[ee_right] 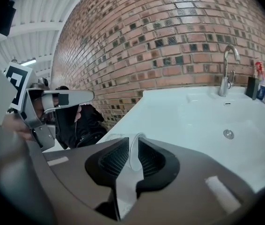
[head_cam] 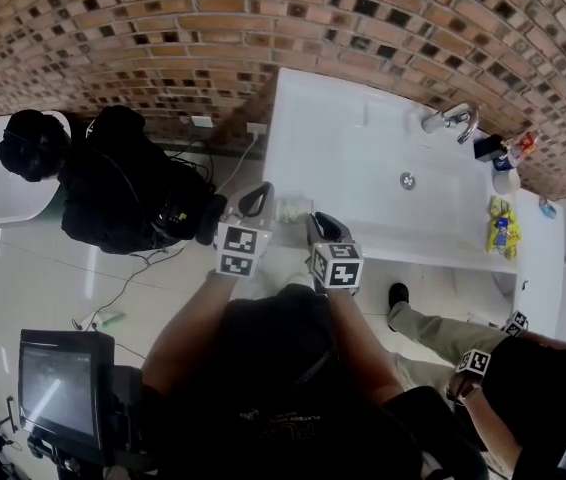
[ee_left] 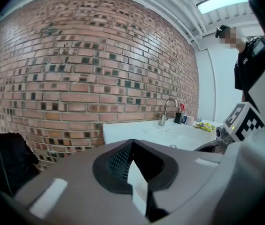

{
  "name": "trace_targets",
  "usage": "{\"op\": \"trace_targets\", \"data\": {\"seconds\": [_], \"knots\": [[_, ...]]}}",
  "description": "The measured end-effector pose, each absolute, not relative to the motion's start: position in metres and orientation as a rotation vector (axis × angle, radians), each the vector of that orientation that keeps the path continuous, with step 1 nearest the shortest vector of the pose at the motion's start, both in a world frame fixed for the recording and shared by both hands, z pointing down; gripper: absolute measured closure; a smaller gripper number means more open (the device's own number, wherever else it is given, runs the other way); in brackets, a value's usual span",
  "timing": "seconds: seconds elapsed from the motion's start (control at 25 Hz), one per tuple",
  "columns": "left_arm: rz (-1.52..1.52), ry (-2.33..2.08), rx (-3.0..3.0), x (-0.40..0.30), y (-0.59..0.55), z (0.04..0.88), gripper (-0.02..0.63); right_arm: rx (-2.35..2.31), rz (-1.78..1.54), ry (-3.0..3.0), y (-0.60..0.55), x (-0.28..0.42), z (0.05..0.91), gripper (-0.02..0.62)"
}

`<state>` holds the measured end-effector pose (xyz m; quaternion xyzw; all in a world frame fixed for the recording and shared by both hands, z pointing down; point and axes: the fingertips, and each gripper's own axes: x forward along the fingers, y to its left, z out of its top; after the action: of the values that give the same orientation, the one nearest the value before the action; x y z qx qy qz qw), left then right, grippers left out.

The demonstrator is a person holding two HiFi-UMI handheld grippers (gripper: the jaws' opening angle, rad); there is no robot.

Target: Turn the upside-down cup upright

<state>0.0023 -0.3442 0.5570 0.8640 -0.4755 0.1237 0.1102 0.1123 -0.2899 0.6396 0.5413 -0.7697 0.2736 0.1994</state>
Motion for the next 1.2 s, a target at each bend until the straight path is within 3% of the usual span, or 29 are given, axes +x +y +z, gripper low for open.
{"op": "trace_targets", "data": {"seconds": [0.16, 0.72, 1.2], "knots": [[0.378, -1.392, 2.541, 0.004, -0.345, 0.561, 0.611, 1.490, 0.795, -2.165, -0.289, 0.111, 0.641, 0.566], [0.393, -1.392, 2.542, -0.003, -0.344, 0.563, 0.611, 1.530, 0.719, -2.205, -0.295, 0.113, 0.621, 0.571], [0.389, -1.416, 2.529, -0.011, -0.347, 0.564, 0.611, 1.502, 0.425, -2.173, -0.305, 0.122, 0.600, 0.571]]}}
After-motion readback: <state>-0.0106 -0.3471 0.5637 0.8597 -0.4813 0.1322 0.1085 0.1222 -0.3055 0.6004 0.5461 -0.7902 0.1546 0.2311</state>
